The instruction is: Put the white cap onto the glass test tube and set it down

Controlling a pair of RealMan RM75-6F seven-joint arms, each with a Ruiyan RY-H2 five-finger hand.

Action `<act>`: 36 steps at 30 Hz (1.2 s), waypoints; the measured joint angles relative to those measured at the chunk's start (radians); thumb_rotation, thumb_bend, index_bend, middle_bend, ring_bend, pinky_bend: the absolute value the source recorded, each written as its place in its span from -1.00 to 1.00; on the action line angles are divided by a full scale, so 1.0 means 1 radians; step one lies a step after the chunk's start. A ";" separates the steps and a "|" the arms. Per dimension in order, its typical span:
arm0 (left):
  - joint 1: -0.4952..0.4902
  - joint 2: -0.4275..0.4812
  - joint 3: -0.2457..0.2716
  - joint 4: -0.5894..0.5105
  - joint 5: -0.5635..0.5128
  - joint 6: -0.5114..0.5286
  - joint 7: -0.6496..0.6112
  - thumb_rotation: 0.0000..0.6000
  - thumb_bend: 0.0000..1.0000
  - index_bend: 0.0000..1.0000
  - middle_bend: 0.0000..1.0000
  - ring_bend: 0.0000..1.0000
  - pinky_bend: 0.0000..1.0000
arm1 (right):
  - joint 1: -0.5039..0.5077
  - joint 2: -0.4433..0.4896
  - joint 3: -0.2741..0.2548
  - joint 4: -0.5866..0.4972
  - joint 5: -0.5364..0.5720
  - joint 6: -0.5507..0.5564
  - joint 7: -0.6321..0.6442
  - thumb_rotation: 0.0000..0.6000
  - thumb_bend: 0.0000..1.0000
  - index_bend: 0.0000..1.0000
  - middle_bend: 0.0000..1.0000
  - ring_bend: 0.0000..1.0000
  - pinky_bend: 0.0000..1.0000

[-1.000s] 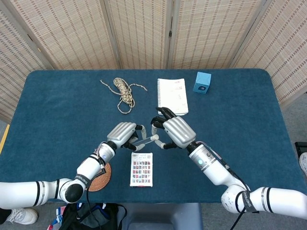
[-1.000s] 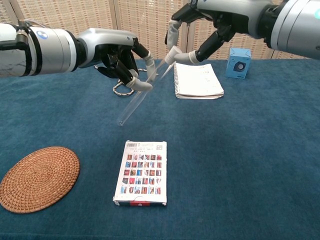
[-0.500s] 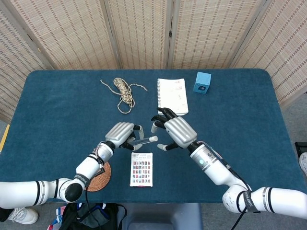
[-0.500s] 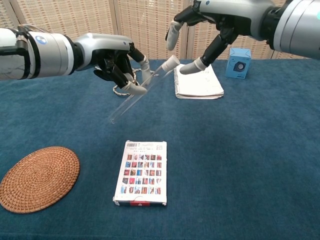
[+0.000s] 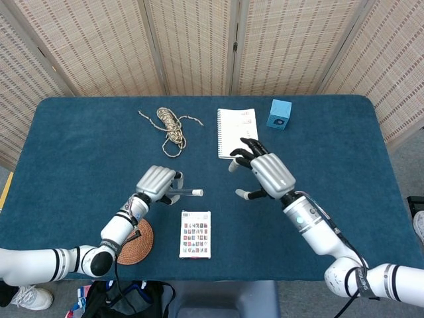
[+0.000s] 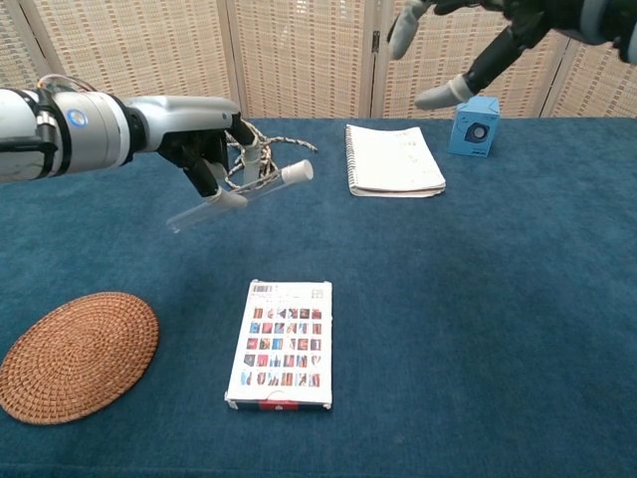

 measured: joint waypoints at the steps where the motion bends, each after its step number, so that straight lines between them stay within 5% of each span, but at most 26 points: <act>1: -0.004 -0.008 0.010 0.011 -0.003 0.014 0.036 1.00 -0.20 0.20 0.99 0.89 1.00 | -0.008 0.008 -0.001 -0.001 -0.002 0.006 0.007 1.00 -0.66 -0.22 -0.56 -1.00 -1.00; 13: -0.053 -0.180 0.076 0.150 -0.160 0.205 0.498 1.00 -0.20 0.19 0.99 0.89 1.00 | -0.054 0.039 -0.014 0.016 -0.029 0.028 0.055 1.00 -0.66 -0.22 -0.56 -1.00 -1.00; 24: -0.070 -0.297 0.043 0.306 -0.241 0.162 0.578 1.00 -0.21 0.13 0.99 0.89 1.00 | -0.073 0.040 -0.021 0.068 -0.035 0.014 0.105 1.00 -0.66 -0.22 -0.56 -1.00 -1.00; 36: -0.071 -0.335 -0.014 0.353 -0.321 0.099 0.598 1.00 -0.21 -0.33 0.98 0.89 1.00 | -0.090 0.042 -0.024 0.102 -0.036 0.002 0.137 1.00 -0.66 -0.22 -0.56 -1.00 -1.00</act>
